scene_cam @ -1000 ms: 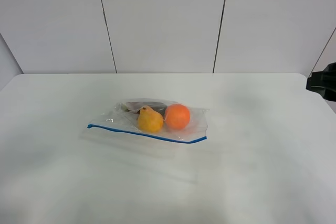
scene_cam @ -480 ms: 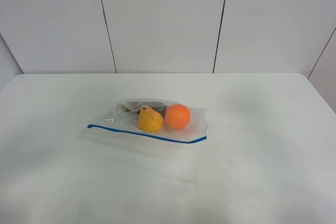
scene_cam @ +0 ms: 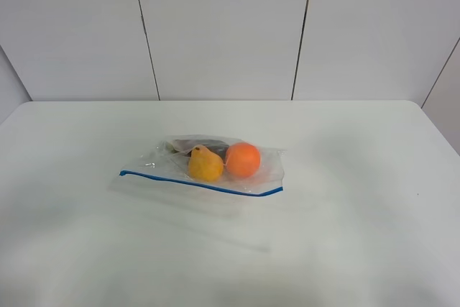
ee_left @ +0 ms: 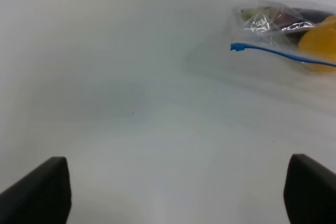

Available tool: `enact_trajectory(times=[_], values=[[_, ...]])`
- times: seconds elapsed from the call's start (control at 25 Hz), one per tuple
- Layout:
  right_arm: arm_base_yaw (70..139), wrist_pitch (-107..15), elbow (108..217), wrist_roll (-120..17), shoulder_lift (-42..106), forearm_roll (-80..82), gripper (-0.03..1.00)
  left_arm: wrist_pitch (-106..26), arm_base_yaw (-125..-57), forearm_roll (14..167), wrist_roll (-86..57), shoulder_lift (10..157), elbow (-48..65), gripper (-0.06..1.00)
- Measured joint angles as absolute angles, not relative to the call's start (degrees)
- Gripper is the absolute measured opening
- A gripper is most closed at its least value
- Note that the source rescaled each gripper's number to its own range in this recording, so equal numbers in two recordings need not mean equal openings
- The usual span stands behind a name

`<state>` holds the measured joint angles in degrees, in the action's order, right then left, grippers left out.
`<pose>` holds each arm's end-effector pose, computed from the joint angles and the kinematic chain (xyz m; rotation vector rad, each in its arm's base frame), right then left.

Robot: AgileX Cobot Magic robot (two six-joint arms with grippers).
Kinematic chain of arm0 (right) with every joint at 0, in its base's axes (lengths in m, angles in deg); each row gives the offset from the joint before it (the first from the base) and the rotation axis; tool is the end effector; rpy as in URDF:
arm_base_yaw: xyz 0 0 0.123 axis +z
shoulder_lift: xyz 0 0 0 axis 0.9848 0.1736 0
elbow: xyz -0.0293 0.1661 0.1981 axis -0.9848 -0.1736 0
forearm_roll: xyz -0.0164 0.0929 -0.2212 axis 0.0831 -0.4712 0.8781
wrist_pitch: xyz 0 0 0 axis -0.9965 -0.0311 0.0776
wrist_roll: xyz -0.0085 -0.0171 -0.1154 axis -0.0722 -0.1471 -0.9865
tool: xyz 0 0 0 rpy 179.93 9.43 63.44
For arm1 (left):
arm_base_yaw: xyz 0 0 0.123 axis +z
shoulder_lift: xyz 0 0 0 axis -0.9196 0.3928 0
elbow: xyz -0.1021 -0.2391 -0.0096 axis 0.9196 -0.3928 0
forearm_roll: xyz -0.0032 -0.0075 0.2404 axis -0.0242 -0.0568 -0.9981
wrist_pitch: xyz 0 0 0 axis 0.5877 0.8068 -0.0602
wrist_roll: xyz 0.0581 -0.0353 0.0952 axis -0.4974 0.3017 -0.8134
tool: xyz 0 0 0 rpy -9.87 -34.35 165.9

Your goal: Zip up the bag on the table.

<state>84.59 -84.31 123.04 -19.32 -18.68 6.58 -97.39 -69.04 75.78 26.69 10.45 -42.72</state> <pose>0.0935 0.0116 0.3232 0.0927 2.0032 0.2123 0.0335 0.0011 0.2566 -0.0820 2.0562 -0.0683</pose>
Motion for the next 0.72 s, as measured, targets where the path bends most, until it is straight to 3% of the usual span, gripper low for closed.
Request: enact_trajectory(times=[0.72], values=[[84.8, -90.9, 122.9, -28.3, -41.4, 5.2, 1.00, -97.4, -69.0, 75.8, 26.7, 10.4, -42.7, 0.96]])
